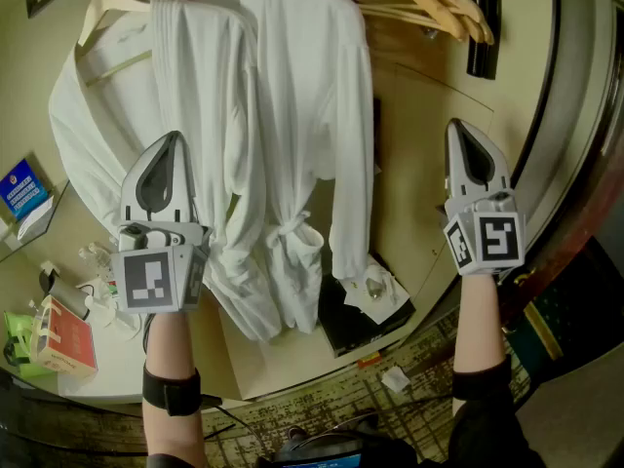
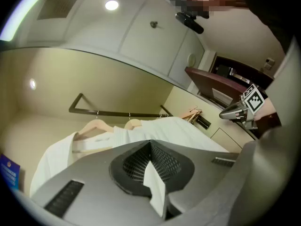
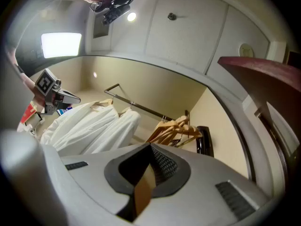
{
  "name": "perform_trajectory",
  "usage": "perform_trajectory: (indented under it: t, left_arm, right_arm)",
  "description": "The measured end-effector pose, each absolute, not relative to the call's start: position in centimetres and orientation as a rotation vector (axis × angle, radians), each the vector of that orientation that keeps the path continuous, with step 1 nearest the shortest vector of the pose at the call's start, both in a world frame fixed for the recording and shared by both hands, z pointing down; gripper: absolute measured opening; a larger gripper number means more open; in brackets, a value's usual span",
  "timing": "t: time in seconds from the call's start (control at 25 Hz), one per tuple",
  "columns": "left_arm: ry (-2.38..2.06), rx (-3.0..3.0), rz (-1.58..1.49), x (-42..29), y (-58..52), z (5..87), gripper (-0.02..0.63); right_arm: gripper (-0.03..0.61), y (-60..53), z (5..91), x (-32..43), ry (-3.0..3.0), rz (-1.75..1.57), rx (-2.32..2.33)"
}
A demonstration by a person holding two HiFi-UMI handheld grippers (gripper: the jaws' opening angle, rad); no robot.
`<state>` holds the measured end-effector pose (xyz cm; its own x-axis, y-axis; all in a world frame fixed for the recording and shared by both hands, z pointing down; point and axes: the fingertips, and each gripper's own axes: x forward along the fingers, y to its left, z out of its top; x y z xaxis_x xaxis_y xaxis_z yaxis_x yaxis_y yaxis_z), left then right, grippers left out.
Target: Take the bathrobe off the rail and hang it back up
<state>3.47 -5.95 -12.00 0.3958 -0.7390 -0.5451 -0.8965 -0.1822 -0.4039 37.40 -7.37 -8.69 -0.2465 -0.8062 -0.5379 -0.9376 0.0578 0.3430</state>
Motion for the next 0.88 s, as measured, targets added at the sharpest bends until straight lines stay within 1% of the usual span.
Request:
perform_trajectory:
  t: [0.2, 0.44, 0.6, 0.72, 0.88]
  left_arm:
    - [1.454, -2.083, 0.248, 3.2, -7.5, -5.8, 0.000]
    - [1.648, -2.262, 0.085, 0.7, -7.9, 7.1, 0.000]
    - [1.725, -2.302, -0.095, -0.5, -6.9, 15.0, 0.000]
    - [1.769, -2.345, -0.133, -0.3, -5.4, 18.1, 0.000]
    - [1.827, -2.360, -0.158, -1.9, -4.6, 20.8, 0.000]
  right_arm:
    - [0.025, -9.2, -1.6, 35.1, 2.313, 0.825, -1.783]
    - [0.025, -9.8, 10.8, 32.4, 2.571, 0.500, -1.799]
    - [0.025, -8.8, 17.4, 30.9, 2.670, 0.325, -1.793]
    - [0.025, -7.7, 21.2, 29.9, 2.722, 0.221, -1.784]
    - [0.025, -7.0, 24.5, 29.0, 2.741, 0.120, -1.792]
